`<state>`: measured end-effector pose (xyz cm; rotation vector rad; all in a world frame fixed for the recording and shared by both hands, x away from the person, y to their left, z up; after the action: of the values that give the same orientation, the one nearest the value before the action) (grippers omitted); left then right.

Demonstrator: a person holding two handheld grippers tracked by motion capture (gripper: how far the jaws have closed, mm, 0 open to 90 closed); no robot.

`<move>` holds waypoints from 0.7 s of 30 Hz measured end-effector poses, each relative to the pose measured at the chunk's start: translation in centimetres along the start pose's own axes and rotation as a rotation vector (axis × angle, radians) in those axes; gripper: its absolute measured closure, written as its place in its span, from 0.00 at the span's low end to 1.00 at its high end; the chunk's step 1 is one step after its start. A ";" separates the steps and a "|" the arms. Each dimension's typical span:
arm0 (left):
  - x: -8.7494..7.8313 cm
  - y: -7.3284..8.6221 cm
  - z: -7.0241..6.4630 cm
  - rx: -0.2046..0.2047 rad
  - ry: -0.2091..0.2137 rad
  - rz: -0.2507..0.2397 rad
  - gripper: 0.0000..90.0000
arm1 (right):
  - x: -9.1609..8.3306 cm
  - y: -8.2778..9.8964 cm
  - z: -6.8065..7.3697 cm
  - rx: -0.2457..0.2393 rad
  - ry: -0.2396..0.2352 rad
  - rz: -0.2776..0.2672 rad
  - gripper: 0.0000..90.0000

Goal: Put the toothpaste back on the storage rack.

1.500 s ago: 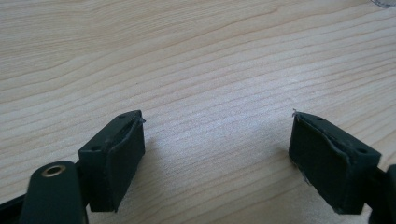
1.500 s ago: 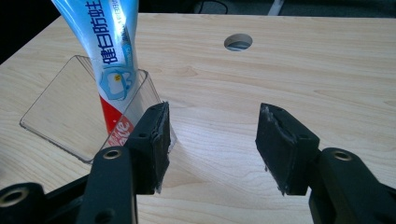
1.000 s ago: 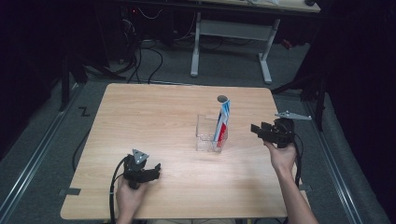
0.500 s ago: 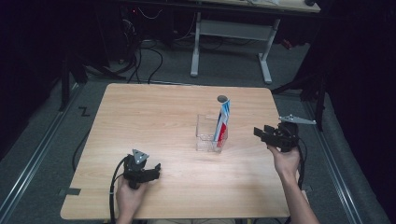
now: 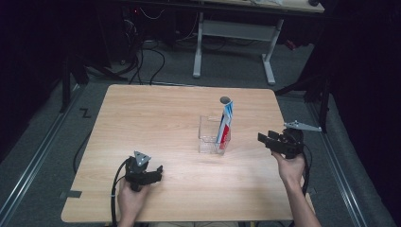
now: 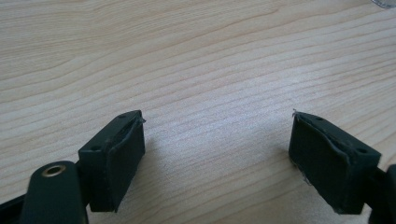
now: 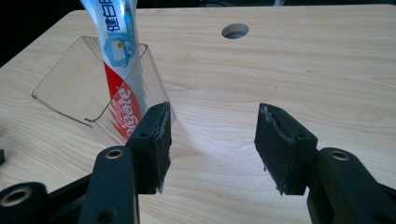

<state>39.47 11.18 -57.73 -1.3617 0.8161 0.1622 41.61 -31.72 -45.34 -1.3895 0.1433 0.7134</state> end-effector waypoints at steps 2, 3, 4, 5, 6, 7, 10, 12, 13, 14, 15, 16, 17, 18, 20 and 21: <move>0.0 0.0 0.0 0.000 0.000 0.000 0.21 | 0.1 0.3 0.1 0.004 -0.005 0.003 0.51; 0.0 0.0 0.0 0.000 0.000 0.000 0.21 | 0.1 0.4 0.2 0.001 -0.009 0.005 0.51; 0.0 0.0 0.0 0.000 -0.001 0.000 0.21 | 0.2 0.5 0.2 -0.006 -0.012 0.003 0.51; 0.0 0.0 0.0 0.000 0.000 0.000 0.21 | 0.2 0.7 0.3 0.003 -0.012 0.009 0.51; 0.0 0.0 0.0 0.000 0.000 0.000 0.21 | 0.2 0.8 0.4 -0.001 -0.012 0.007 0.51; 0.0 0.0 0.0 -0.001 0.000 0.000 0.21 | 0.2 0.9 0.4 -0.005 -0.013 0.007 0.51; 0.0 0.0 0.0 -0.001 -0.001 0.000 0.21 | 0.1 1.3 0.4 0.003 -0.019 0.006 0.51; 0.0 0.0 0.0 -0.001 -0.001 0.000 0.21 | 0.1 1.4 0.4 0.006 -0.021 0.001 0.51; 0.0 0.0 0.0 -0.001 -0.001 0.000 0.21 | 0.0 1.5 0.5 0.012 -0.023 -0.001 0.51; 0.0 0.0 0.0 -0.001 -0.001 0.000 0.21 | 0.0 1.6 0.5 0.013 -0.024 -0.002 0.51; 0.0 0.0 0.0 0.000 -0.001 0.000 0.21 | 0.0 1.6 0.5 0.013 -0.024 -0.002 0.51; 0.0 0.0 0.0 -0.001 -0.001 0.000 0.21 | 0.0 1.8 0.5 0.012 -0.025 -0.003 0.51; 0.0 0.0 0.0 -0.001 -0.001 0.000 0.21 | 0.0 1.9 0.5 0.018 -0.025 0.000 0.51; 0.0 0.0 0.0 0.000 -0.001 0.000 0.21 | 0.0 2.2 0.5 0.023 -0.028 -0.001 0.51; 0.0 0.0 0.0 0.000 -0.001 0.000 0.21 | 0.1 2.4 0.5 0.028 -0.028 0.002 0.51; 0.0 0.0 0.0 -0.001 -0.001 0.000 0.21 | 0.1 2.6 0.5 0.031 -0.027 0.001 0.51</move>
<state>39.48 11.18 -57.73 -1.3625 0.8151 0.1631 40.13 -31.15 -47.48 -1.3500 0.1335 0.7277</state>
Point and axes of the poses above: each handheld gripper's, and its own axes: x roughly forward along the jaws, y roughly out of its underside, z roughly to its left, the point moved 6 cm from there along x, roughly forward along the jaws, and after that the axes turned 6 degrees about -z, right-handed, at the moved point
